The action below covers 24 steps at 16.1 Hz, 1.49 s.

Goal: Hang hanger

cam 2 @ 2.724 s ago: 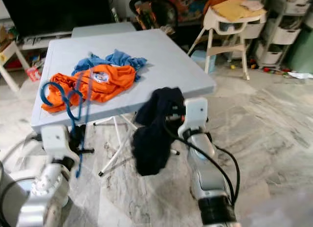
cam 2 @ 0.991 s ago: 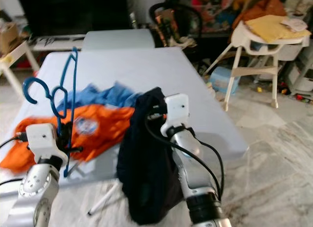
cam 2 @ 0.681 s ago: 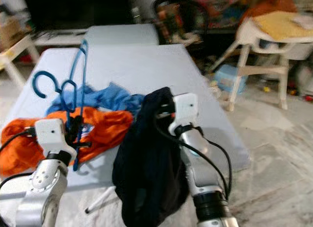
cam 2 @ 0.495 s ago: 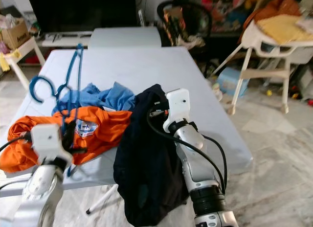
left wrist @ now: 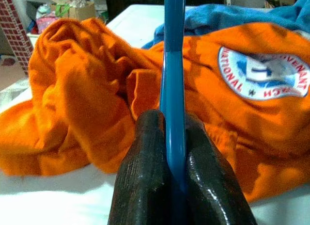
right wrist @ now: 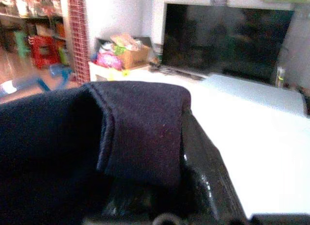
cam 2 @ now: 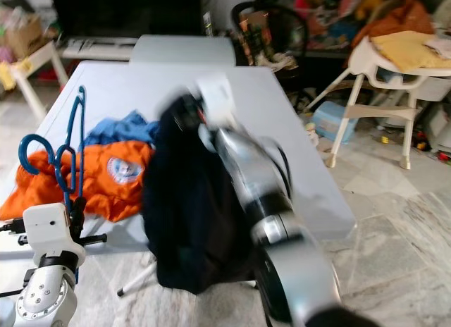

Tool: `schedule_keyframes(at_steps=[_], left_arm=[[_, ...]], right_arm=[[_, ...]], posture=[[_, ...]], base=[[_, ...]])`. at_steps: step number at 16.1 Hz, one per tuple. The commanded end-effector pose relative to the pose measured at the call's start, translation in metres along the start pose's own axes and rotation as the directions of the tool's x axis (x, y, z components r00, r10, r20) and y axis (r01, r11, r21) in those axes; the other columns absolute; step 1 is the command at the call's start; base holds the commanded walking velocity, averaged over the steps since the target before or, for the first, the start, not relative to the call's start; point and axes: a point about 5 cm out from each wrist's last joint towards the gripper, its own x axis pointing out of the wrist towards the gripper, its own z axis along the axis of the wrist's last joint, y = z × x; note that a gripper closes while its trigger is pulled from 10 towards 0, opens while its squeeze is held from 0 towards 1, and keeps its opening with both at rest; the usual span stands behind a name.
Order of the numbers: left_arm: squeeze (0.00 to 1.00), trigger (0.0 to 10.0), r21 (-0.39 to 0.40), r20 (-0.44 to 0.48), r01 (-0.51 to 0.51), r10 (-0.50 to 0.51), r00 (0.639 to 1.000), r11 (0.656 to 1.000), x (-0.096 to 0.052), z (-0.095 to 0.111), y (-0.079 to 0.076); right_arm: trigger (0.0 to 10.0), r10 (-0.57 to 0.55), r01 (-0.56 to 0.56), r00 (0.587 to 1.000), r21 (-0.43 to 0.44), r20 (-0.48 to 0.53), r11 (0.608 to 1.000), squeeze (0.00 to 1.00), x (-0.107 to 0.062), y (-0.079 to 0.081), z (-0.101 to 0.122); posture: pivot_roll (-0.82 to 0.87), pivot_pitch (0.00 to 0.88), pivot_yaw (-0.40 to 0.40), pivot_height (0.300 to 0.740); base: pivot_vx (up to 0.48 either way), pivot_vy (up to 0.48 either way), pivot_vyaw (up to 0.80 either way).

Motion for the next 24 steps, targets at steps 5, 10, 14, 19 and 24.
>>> schedule_keyframes(at_steps=[5,10,14,19,24], left_arm=[[0.00,10.0,0.006,-0.058,0.012,-0.012,0.998,1.000,-0.005,-0.008,-0.002],[0.00,10.0,0.017,-0.067,0.013,-0.012,0.998,1.000,-0.009,-0.008,0.000],[0.00,10.0,-0.008,-0.053,0.047,-0.047,0.997,0.999,-0.008,-0.006,-0.005],[0.00,10.0,-0.018,-0.055,0.098,-0.098,0.994,0.995,-0.004,-0.006,-0.012],[0.00,10.0,-0.021,-0.049,0.101,-0.102,0.994,0.995,0.000,-0.006,-0.013]], right_arm=[[10.0,-0.327,0.324,0.915,0.054,0.238,0.945,0.00,0.016,-0.030,0.087],[10.0,-0.458,0.459,0.845,0.067,0.276,0.886,0.00,0.004,-0.057,0.094],[10.0,-0.165,0.161,0.977,-0.043,-0.133,0.986,0.13,-0.008,-0.020,-0.038],[10.0,0.086,-0.209,0.863,-0.197,-0.499,0.958,1.00,-0.059,-0.019,-0.117],[10.0,0.054,-0.125,0.957,-0.237,-0.287,0.963,1.00,-0.050,-0.040,-0.070]], posture=[[0.15,0.000,-0.091,0.740],[0.16,0.000,-0.088,0.740],[0.16,0.000,-0.086,0.740],[0.13,0.000,-0.066,0.740],[0.12,0.000,-0.065,0.740]], base=[[0.000,0.000,0.00],[0.000,0.000,0.00],[0.000,0.000,0.00],[0.000,0.000,0.00],[0.000,0.000,0.00]])
